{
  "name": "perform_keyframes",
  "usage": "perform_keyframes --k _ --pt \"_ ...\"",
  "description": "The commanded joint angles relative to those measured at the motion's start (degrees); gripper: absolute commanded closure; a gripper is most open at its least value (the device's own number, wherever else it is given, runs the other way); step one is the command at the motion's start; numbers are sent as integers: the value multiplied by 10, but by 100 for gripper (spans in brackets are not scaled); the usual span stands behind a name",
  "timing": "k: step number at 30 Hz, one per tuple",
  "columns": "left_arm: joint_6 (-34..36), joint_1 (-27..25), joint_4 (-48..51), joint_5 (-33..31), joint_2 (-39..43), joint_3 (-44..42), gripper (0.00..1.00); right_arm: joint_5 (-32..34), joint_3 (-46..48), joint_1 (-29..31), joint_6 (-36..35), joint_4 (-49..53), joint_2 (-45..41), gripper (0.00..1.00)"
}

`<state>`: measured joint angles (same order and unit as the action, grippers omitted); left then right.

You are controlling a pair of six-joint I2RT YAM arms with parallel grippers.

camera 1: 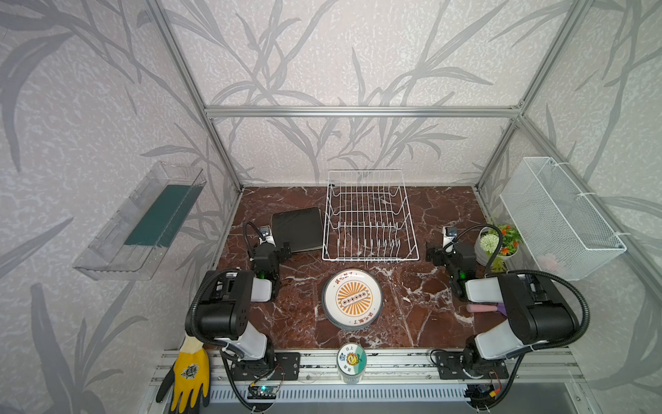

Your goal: Unload the plates from the dish rack

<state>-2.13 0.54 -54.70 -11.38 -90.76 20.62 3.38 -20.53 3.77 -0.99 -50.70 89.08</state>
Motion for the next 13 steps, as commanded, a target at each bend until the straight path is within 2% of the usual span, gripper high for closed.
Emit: perform_keyframes --k 1,13 --pt "-2 0 -7 1 7 6 1 -1 -12 2 -5 -1 -10 1" --pt "-7 4 -6 8 7 7 1 -1 -12 2 -5 1 -10 1"
